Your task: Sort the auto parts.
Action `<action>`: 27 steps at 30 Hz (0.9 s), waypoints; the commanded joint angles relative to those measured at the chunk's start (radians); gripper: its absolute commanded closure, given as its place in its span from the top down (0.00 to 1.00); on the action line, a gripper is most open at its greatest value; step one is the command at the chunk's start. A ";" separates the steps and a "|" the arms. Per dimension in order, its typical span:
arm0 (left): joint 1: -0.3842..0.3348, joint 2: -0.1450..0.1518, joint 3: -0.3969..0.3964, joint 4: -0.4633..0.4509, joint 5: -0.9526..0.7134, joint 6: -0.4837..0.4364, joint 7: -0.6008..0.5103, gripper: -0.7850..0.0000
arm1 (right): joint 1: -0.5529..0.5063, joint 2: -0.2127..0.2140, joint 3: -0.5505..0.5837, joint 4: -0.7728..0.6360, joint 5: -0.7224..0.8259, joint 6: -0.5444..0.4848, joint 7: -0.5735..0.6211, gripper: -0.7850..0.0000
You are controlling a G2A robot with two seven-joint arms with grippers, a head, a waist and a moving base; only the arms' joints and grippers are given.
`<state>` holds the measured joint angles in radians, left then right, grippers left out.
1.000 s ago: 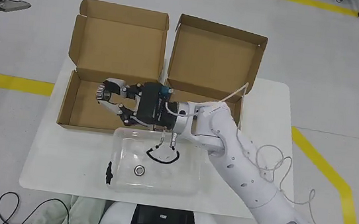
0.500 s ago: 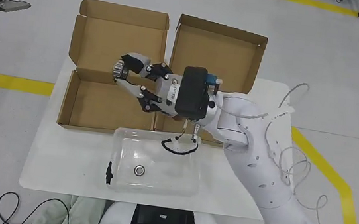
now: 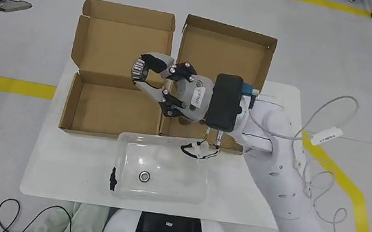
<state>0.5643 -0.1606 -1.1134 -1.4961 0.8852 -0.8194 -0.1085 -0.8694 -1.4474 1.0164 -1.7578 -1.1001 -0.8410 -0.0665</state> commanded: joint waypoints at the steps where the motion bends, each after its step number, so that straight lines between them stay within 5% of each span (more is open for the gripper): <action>1: 0.000 0.000 0.000 0.000 0.000 0.000 0.000 1.00 | -0.004 0.001 0.002 -0.007 -0.005 0.006 0.004 0.00; 18: 0.000 0.000 0.000 0.000 0.000 0.000 0.000 1.00 | -0.077 0.007 -0.043 0.023 -0.049 0.026 -0.040 0.00; 27: 0.000 0.000 0.000 0.000 0.000 0.000 0.000 1.00 | -0.078 -0.006 -0.122 0.119 -0.062 0.122 0.019 0.00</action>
<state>0.5643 -0.1606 -1.1134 -1.4961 0.8852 -0.8194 -0.1085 -0.9493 -1.4515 0.9033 -1.6544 -1.1632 -0.7328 -0.0588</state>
